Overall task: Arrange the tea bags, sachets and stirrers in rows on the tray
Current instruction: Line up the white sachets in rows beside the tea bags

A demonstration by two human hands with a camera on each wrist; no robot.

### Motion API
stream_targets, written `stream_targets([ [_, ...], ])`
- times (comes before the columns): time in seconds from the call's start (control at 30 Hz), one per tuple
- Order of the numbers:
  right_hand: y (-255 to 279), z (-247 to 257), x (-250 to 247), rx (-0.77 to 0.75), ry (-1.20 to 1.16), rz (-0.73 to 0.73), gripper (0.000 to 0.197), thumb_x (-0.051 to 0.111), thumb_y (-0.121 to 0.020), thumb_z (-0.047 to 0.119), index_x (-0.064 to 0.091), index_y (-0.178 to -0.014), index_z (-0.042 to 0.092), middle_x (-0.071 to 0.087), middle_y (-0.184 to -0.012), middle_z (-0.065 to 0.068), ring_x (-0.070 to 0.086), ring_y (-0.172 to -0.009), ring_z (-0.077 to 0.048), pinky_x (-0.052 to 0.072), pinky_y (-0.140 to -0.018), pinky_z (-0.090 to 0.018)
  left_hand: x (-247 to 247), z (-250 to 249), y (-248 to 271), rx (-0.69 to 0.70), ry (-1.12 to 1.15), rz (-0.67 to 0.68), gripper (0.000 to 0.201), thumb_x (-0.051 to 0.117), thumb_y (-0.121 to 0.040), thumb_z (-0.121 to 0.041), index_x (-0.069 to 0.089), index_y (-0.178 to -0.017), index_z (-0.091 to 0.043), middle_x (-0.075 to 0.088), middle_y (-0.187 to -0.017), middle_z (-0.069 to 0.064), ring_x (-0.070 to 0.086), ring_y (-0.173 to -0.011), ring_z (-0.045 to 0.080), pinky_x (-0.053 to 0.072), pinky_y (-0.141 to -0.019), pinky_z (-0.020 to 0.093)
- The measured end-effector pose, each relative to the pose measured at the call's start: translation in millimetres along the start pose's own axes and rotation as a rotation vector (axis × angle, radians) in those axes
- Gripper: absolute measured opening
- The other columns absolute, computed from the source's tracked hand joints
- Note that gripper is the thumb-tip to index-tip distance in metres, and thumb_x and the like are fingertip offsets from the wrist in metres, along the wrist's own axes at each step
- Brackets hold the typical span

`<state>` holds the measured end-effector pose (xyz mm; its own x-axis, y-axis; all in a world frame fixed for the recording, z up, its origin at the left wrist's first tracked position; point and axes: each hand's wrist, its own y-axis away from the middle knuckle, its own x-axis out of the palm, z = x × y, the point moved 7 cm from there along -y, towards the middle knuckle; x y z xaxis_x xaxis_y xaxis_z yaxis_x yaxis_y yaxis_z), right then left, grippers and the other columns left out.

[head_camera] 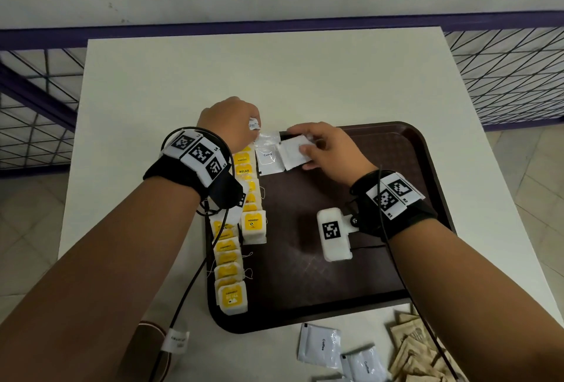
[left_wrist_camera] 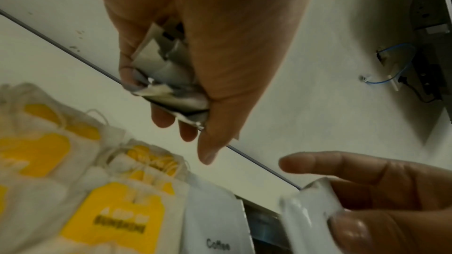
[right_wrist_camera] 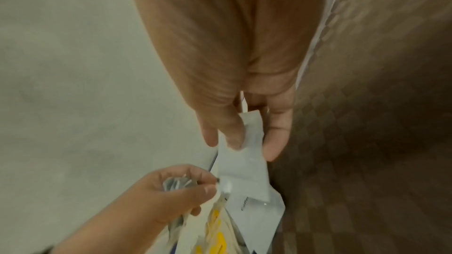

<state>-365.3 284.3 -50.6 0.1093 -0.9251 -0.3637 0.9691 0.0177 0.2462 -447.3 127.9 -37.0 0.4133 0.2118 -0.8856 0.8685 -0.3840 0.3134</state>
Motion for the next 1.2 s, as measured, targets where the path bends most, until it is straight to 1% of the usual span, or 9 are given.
stream_targets([
  [0.13,-6,9,13,-0.025,0.128,0.044,0.028,0.068,-0.076,0.000,0.057,-0.095,0.017,0.060,-0.084,-0.001,0.057,-0.067,-0.016,0.057,-0.066,-0.033,-4,-2,1,0.000,0.071,-0.037,0.014,0.057,-0.081,-0.021,0.067,-0.088,-0.027,0.058,-0.100,0.004,0.059,-0.094,0.028,0.047,-0.088,0.043],
  [0.23,-12,13,24,-0.063,0.273,0.061,0.016,0.071,-0.075,0.005,0.063,-0.088,0.012,0.057,-0.078,0.005,0.055,-0.069,-0.012,0.053,-0.075,-0.032,-5,-3,3,0.009,0.088,-0.042,0.015,0.056,-0.081,-0.021,0.068,-0.089,-0.026,0.058,-0.101,0.005,0.059,-0.095,0.029,0.047,-0.088,0.043],
  [0.4,-16,16,42,-0.117,0.412,0.108,0.027,0.069,-0.079,0.009,0.068,-0.106,0.009,0.066,-0.104,-0.005,0.052,-0.087,-0.008,0.036,-0.079,-0.012,-5,1,4,0.007,0.071,-0.052,0.018,0.054,-0.083,-0.022,0.068,-0.094,-0.025,0.057,-0.102,0.004,0.058,-0.096,0.028,0.046,-0.088,0.042],
  [0.57,-12,14,41,-0.133,0.423,0.000,0.030,0.072,-0.074,0.007,0.067,-0.104,0.008,0.061,-0.101,-0.010,0.055,-0.093,-0.019,0.038,-0.081,-0.017,-3,2,7,0.003,0.081,-0.059,0.018,0.055,-0.084,-0.022,0.068,-0.096,-0.025,0.056,-0.100,0.004,0.058,-0.096,0.028,0.046,-0.087,0.040],
  [0.67,-4,8,33,-0.132,0.364,-0.127,0.032,0.075,-0.071,0.007,0.067,-0.102,0.009,0.060,-0.100,-0.006,0.056,-0.089,-0.016,0.037,-0.077,-0.008,-7,5,11,0.009,0.136,-0.107,0.017,0.057,-0.083,-0.021,0.069,-0.095,-0.024,0.053,-0.093,-0.001,0.058,-0.094,0.025,0.046,-0.084,0.036],
  [0.8,8,-1,26,-0.087,0.259,-0.250,0.039,0.073,-0.071,0.003,0.065,-0.108,0.007,0.063,-0.106,-0.008,0.059,-0.092,-0.016,0.044,-0.083,-0.016,-15,13,19,0.029,0.249,-0.198,0.016,0.059,-0.084,-0.019,0.070,-0.095,-0.018,0.059,-0.091,-0.003,0.059,-0.095,0.022,0.045,-0.082,0.032],
  [0.97,6,-9,32,-0.044,0.174,-0.280,0.030,0.068,-0.074,-0.004,0.067,-0.102,0.005,0.065,-0.101,-0.010,0.062,-0.084,-0.017,0.047,-0.079,-0.012,-19,22,31,0.013,0.343,-0.282,0.014,0.060,-0.083,-0.019,0.071,-0.092,-0.021,0.066,-0.101,0.006,0.059,-0.096,0.021,0.042,-0.081,0.028],
  [1.1,1,-6,35,-0.070,0.183,-0.287,0.026,0.065,-0.073,-0.006,0.068,-0.096,0.005,0.066,-0.096,-0.011,0.063,-0.084,-0.020,0.052,-0.083,-0.028,-16,23,37,0.005,0.346,-0.288,0.014,0.060,-0.083,-0.018,0.070,-0.092,-0.021,0.065,-0.101,0.007,0.059,-0.096,0.022,0.041,-0.080,0.026],
  [1.2,-2,-2,35,-0.088,0.200,-0.277,0.024,0.066,-0.072,-0.005,0.068,-0.094,0.005,0.066,-0.094,-0.010,0.063,-0.083,-0.021,0.051,-0.082,-0.030,-16,23,39,-0.012,0.347,-0.291,0.014,0.061,-0.083,-0.018,0.071,-0.092,-0.021,0.064,-0.101,0.006,0.059,-0.095,0.021,0.040,-0.079,0.025],
])
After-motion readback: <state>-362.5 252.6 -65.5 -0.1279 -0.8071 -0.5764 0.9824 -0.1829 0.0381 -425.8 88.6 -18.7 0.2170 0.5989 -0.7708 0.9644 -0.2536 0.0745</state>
